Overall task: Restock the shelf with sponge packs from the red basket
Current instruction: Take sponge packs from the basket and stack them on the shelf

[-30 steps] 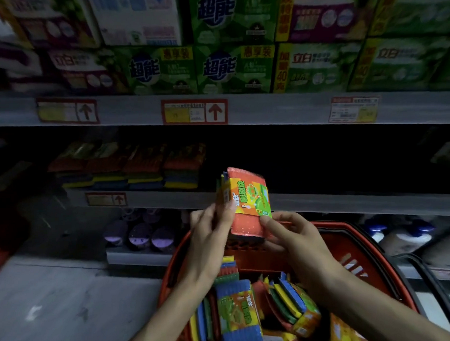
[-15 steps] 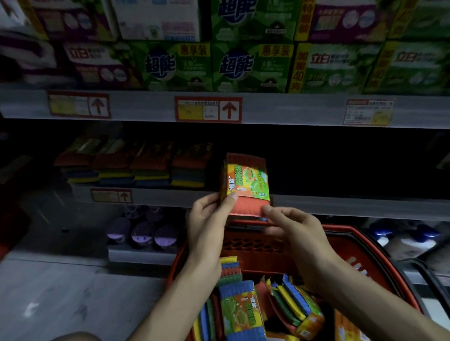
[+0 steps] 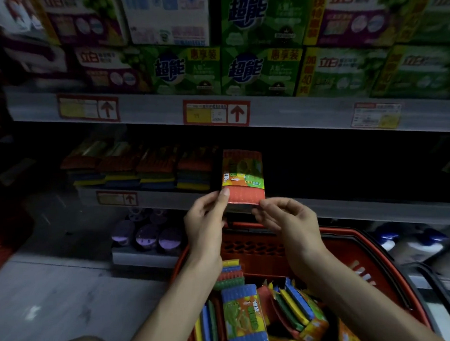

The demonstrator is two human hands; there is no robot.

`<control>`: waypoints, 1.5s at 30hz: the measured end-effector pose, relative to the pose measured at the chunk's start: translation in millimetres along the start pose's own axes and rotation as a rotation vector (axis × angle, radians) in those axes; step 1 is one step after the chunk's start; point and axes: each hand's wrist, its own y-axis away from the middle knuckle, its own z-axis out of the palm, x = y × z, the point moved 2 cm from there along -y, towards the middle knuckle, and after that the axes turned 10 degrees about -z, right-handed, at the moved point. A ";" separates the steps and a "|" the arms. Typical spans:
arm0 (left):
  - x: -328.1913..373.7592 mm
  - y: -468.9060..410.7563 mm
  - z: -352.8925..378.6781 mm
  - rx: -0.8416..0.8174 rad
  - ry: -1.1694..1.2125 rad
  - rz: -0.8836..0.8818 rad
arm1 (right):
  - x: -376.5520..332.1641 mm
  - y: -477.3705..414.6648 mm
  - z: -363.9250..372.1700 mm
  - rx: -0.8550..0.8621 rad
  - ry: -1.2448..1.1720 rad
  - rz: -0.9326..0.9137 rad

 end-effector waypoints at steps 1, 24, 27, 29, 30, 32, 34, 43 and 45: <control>0.7 -0.5 -1.9 -0.012 0.007 -0.005 | 2.3 -2.6 1.4 0.001 0.034 -0.058; 18.3 -40.1 6.6 0.027 -0.004 -0.151 | 20.9 -46.5 24.1 0.090 0.024 -0.252; 15.9 -48.7 9.6 0.084 -0.037 -0.174 | 26.2 -53.4 26.8 0.120 0.048 -0.251; 13.3 -53.8 11.3 0.114 -0.034 -0.197 | 33.0 -56.6 28.9 0.133 0.074 -0.243; 12.1 -55.8 11.6 0.125 -0.028 -0.205 | 35.8 -57.2 29.6 0.137 0.084 -0.235; 10.4 -58.8 13.5 0.150 -0.003 -0.207 | 37.8 -56.9 30.7 0.150 0.082 -0.210; 9.6 -60.2 15.3 0.182 0.031 -0.192 | 35.8 -56.6 31.4 0.150 0.056 -0.192; 16.2 -52.4 9.2 0.230 0.076 -0.109 | 30.0 -57.9 36.1 0.072 0.142 -0.130; 16.3 -51.2 8.2 0.226 0.058 -0.092 | 32.9 -54.6 33.3 0.080 0.172 -0.140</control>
